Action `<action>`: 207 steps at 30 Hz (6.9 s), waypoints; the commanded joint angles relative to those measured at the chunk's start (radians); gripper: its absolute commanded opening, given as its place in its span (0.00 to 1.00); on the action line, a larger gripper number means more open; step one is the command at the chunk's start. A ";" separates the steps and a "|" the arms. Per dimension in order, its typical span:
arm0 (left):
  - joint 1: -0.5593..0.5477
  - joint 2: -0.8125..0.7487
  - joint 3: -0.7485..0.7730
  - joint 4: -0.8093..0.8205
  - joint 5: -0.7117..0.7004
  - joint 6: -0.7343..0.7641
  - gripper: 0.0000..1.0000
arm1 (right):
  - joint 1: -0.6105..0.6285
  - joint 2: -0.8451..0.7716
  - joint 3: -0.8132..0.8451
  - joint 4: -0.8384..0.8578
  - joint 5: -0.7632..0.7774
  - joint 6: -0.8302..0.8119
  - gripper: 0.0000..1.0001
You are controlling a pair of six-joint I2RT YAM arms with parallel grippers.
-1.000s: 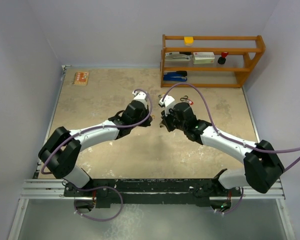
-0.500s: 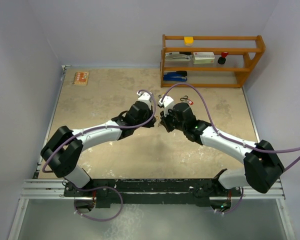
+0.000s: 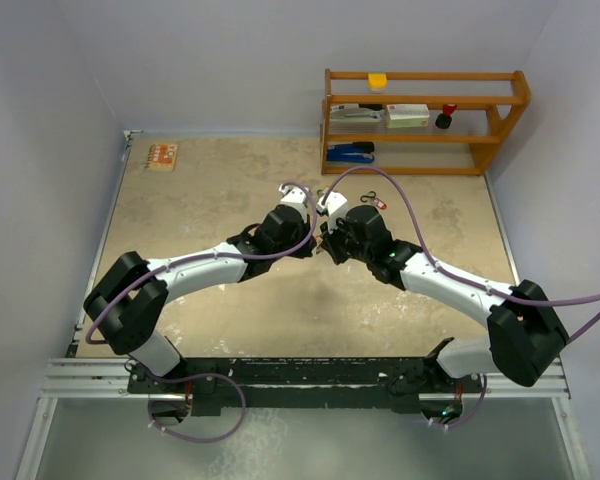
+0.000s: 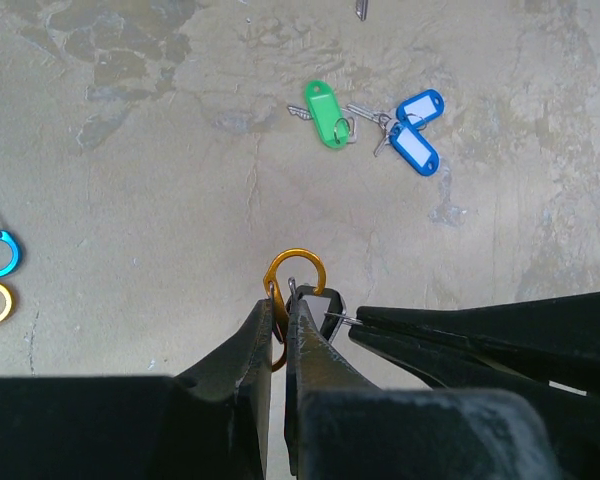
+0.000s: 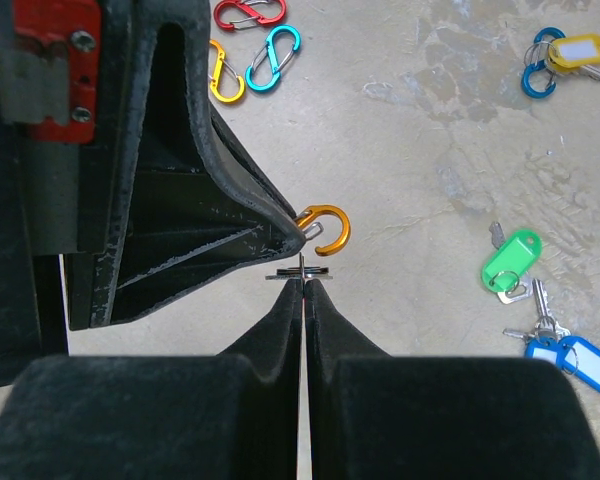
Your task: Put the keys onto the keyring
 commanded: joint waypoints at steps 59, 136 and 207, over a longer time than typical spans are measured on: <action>-0.027 -0.075 0.018 -0.013 0.035 0.019 0.00 | 0.005 -0.013 0.014 0.025 0.185 -0.020 0.00; 0.131 -0.214 -0.124 -0.099 -0.299 -0.181 0.74 | -0.242 0.262 0.243 -0.331 0.393 0.306 0.52; 0.131 -0.193 -0.114 -0.107 -0.323 -0.177 0.74 | -0.336 0.115 0.203 -0.298 0.384 0.231 0.00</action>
